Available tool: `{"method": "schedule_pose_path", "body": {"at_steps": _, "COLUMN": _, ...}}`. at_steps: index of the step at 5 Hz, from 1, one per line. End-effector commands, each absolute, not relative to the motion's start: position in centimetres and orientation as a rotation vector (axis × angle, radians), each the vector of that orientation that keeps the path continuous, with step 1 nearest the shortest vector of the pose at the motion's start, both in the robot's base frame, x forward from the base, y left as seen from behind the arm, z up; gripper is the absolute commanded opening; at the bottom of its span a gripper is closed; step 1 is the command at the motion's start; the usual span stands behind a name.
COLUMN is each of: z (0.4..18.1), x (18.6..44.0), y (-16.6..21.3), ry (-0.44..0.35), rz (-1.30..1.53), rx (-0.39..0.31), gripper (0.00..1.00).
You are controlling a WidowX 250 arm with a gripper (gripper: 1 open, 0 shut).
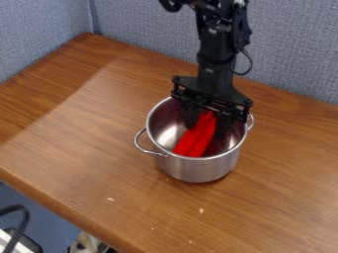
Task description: Move the red object from the metal pot to the table
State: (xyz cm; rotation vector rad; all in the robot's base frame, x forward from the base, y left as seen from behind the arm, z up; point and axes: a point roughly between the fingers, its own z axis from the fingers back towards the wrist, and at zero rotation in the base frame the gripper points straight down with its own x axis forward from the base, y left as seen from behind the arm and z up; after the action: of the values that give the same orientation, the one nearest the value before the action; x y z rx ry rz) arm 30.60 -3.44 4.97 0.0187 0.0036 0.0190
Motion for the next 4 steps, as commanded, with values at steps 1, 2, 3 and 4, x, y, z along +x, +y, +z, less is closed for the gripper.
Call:
{"method": "schedule_pose_path", "body": {"at_steps": 1, "z": 5.74, "x": 30.81, "y": -3.65, "ry": -0.023, "rz": 0.004, "rx": 0.022, "gripper": 0.00}}
{"method": "schedule_pose_path", "body": {"at_steps": 2, "z": 5.87, "x": 30.89, "y": -3.51, "ry": -0.025, "rz": 0.002, "rx": 0.025, "gripper": 0.00}}
{"method": "schedule_pose_path", "body": {"at_steps": 3, "z": 6.01, "x": 30.98, "y": -3.37, "ry": -0.027, "rz": 0.000, "rx": 0.027, "gripper": 0.00}}
{"method": "schedule_pose_path", "body": {"at_steps": 4, "z": 6.18, "x": 31.07, "y": -3.22, "ry": -0.030, "rz": -0.002, "rx": 0.028, "gripper": 0.00}}
